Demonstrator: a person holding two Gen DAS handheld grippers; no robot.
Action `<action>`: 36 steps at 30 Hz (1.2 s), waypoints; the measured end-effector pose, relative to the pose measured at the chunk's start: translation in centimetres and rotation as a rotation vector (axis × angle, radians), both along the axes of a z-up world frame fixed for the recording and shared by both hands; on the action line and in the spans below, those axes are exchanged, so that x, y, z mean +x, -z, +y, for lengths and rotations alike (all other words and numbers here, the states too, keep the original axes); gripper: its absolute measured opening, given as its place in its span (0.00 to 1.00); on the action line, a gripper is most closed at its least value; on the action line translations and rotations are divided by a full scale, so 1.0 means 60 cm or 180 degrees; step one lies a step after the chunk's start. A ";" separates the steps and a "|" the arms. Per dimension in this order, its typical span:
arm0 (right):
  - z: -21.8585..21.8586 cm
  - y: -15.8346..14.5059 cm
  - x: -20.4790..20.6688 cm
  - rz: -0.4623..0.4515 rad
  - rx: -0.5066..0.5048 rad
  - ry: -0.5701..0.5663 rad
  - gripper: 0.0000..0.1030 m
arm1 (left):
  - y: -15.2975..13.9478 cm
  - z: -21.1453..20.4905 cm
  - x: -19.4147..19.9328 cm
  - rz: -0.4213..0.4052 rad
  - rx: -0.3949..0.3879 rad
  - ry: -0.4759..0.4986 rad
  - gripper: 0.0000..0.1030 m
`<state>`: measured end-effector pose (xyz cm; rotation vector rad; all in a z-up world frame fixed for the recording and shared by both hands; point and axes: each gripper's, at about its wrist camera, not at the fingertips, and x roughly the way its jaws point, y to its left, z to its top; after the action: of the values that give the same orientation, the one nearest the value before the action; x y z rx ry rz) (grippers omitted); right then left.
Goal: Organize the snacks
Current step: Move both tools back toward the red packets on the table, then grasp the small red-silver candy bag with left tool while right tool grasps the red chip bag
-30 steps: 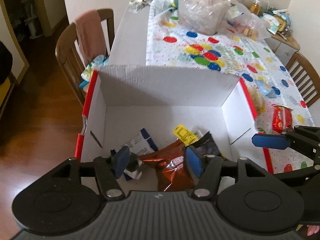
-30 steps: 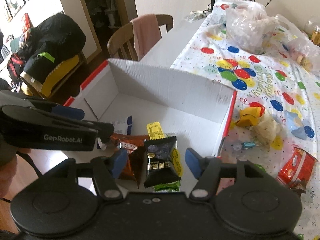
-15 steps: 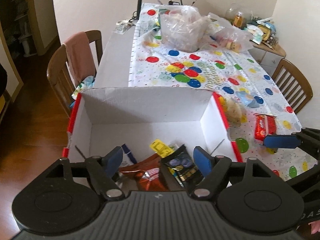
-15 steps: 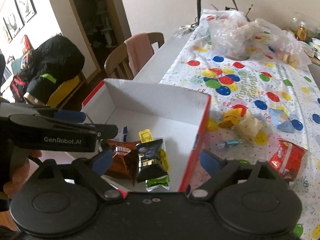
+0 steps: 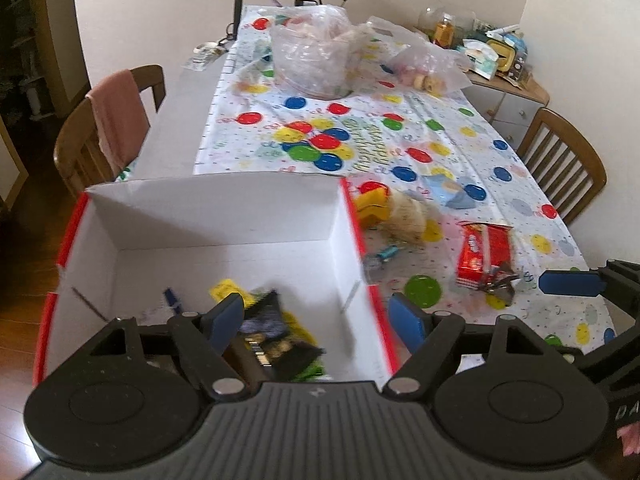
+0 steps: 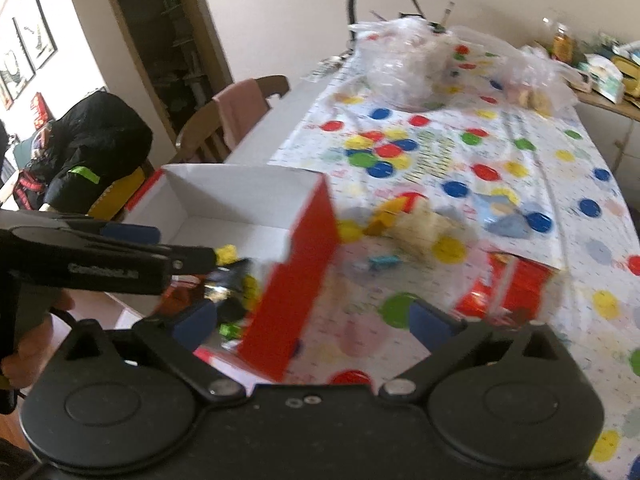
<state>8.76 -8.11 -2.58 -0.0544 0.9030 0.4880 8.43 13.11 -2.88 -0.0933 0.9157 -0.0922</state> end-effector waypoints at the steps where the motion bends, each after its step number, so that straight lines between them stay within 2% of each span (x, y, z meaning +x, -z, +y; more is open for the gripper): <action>1: -0.016 0.002 0.003 0.0018 -0.0022 0.0023 1.00 | 0.001 -0.011 0.002 0.0009 -0.0007 0.0003 0.77; 8: -0.114 0.010 0.020 0.0076 -0.0174 0.0112 1.00 | 0.009 -0.097 0.014 0.0044 -0.0019 0.0087 0.77; 18: -0.238 0.026 0.071 0.0106 -0.0306 0.0229 1.00 | 0.031 -0.239 0.038 0.0035 -0.0023 0.0441 0.77; 24: -0.289 0.049 0.109 0.0196 -0.0349 0.0324 1.00 | 0.061 -0.318 0.054 0.0014 0.0003 0.0752 0.77; 29: -0.317 0.070 0.132 0.0290 -0.0362 0.0393 0.99 | 0.100 -0.368 0.082 0.0099 0.0051 0.1040 0.77; 36: -0.347 0.092 0.146 0.0394 -0.0324 0.0495 0.99 | 0.152 -0.402 0.130 0.0306 0.0078 0.1159 0.76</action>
<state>17.54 -28.95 -8.13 -0.0466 1.0444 0.3027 16.23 -11.02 -11.97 0.0937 1.0222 -0.4172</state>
